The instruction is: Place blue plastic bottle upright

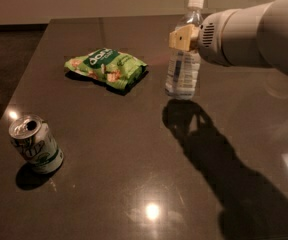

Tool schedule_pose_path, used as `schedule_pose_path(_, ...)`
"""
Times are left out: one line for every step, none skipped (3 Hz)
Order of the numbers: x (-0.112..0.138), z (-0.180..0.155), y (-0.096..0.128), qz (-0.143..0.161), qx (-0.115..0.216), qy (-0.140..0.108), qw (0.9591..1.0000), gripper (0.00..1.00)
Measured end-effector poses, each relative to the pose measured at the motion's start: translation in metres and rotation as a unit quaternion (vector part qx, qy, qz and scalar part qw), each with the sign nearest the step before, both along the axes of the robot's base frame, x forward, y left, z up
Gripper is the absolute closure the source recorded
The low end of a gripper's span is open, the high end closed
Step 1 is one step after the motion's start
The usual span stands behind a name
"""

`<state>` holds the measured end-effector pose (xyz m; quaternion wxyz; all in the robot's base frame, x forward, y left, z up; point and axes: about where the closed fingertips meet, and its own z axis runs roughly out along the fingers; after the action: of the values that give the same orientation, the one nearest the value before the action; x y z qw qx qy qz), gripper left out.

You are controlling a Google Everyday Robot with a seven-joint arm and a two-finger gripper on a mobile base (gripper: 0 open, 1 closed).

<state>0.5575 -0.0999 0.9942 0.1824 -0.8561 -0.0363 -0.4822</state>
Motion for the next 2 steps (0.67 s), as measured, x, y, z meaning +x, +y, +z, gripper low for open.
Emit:
schedule_pose_path(0.0024,-0.0016,0.004,0.02,0.02,-0.032,0.9991,1.0)
schedule_pose_path(0.0041,0.0057,0.0111,0.036,0.053,-0.064,0.9959,1.0)
